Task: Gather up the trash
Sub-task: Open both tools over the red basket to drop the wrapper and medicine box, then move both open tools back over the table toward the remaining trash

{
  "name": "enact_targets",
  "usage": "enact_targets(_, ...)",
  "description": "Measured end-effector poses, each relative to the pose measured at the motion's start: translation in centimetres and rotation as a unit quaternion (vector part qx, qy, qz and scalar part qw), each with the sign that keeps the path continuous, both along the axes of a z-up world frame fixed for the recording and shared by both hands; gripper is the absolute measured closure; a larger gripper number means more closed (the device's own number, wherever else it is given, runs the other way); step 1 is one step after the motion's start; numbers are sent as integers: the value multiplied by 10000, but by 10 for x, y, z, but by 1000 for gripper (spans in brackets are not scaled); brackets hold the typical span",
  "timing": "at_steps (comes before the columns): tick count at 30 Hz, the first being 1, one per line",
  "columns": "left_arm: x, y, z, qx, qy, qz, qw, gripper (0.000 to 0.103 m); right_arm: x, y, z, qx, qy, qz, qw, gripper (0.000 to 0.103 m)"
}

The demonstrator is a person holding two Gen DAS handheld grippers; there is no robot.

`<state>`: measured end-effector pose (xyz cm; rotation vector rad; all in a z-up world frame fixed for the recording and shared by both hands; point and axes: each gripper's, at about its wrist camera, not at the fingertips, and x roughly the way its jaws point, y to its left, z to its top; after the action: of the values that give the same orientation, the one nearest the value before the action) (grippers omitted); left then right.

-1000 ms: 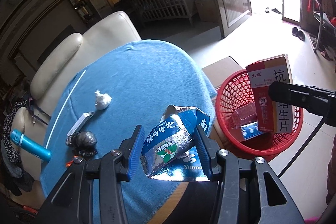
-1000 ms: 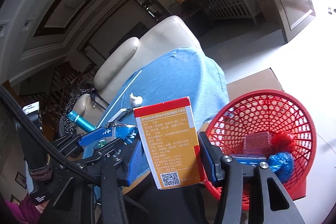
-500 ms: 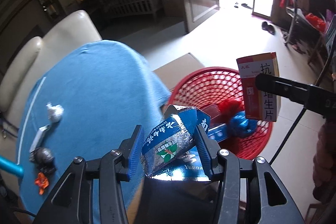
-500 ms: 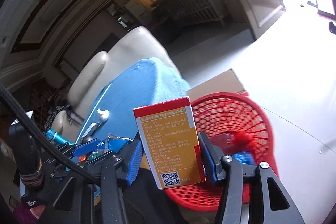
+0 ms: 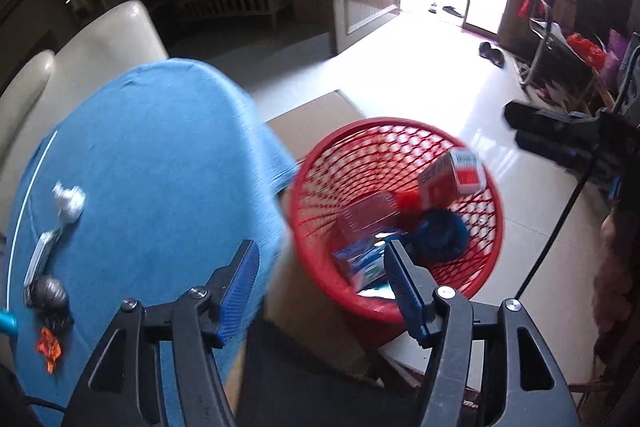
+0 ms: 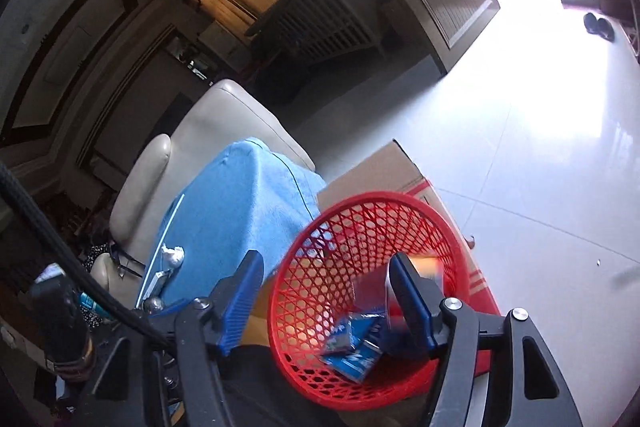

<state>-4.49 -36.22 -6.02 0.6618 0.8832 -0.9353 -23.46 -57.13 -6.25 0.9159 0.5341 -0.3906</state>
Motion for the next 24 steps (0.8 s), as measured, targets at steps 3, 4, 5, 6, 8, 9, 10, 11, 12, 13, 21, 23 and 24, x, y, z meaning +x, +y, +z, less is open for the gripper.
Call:
enact_targets(3, 14, 25, -2, 65, -52, 299, 9995, 37, 17, 15, 3, -116, -21, 276, 9996, 34)
enact_targets(4, 17, 33, -2, 62, -54, 379, 9992, 37, 26, 22, 3, -164, 2, 415, 9990, 34)
enact_targets(5, 22, 45, -1, 57, -69, 508, 9987, 37, 33, 29, 4, -183, 4, 538, 9984, 34)
enact_targets(6, 26, 54, -1, 63, -93, 617, 9980, 37, 41, 36, 3, -191, 3, 627, 9978, 34)
enact_targets(8, 34, 72, 1, 64, -148, 856, 9962, 37, 57, 49, 3, -211, 36, 857, 9961, 34)
enact_targets(9, 39, 81, 2, 46, -173, 979, 9950, 37, 64, 55, 2, -212, 59, 955, 9952, 34)
enact_targets(10, 43, 91, 4, 15, -205, 1109, 9936, 37, 72, 59, 2, -201, 76, 1057, 9942, 34)
enact_targets(11, 49, 104, 6, -21, -249, 1282, 9914, 37, 80, 65, 2, -196, 90, 1160, 9930, 34)
enact_targets(12, 54, 112, 6, -41, -272, 1399, 9898, 37, 86, 70, 2, -200, 104, 1238, 9921, 34)
enact_targets(13, 59, 122, 7, -68, -288, 1545, 9876, 37, 93, 75, 3, -210, 115, 1326, 9909, 34)
enact_targets(21, 102, 207, 10, -146, -398, 2694, 9621, 36, 146, 122, 13, -368, 147, 2049, 9780, 34)
enact_targets(23, 112, 230, 10, -157, -425, 2974, 9537, 36, 160, 136, 15, -449, 170, 2259, 9730, 34)
enact_targets(24, 115, 239, 12, -165, -446, 3077, 9503, 36, 167, 144, 17, -496, 177, 2360, 9703, 34)
